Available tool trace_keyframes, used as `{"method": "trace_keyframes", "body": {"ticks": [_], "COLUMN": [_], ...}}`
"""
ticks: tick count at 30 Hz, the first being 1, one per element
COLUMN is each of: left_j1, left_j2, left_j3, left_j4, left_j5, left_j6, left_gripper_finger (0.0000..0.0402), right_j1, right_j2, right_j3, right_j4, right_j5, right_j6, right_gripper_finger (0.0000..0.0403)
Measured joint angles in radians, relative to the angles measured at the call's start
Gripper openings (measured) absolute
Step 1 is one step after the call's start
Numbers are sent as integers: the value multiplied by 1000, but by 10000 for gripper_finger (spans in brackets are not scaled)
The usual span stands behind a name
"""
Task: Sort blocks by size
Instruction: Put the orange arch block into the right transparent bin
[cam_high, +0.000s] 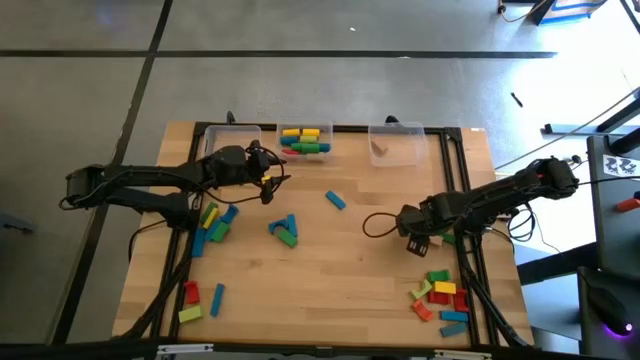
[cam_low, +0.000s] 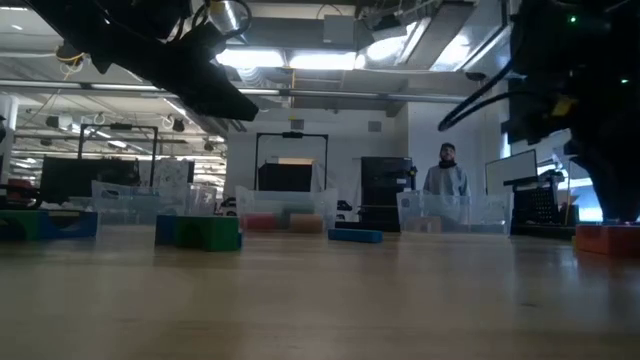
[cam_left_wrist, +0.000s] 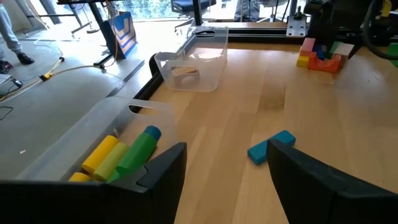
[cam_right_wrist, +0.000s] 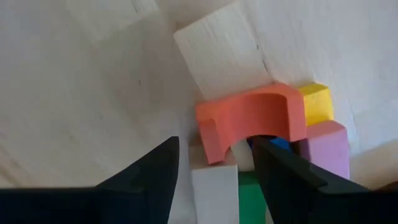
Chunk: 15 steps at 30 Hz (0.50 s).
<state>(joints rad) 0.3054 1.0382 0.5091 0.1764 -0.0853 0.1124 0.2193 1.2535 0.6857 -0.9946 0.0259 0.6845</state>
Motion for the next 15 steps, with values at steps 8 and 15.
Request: {"method": "trace_keyframes", "body": {"ticks": [8, 15], "left_j1": [0, 0], "left_j2": [0, 0], "left_j3": [0, 0], "left_j4": [0, -1], "left_j5": [0, 0], "left_j6": [0, 0], "left_gripper_finger": [217, 217], "right_j1": [51, 49], "right_j2": [30, 40], "right_j3": [-14, -79], "right_j4": [6, 107], "right_j5": [26, 44], "right_j6": [-9, -11], "right_gripper_finger": [204, 183]}}
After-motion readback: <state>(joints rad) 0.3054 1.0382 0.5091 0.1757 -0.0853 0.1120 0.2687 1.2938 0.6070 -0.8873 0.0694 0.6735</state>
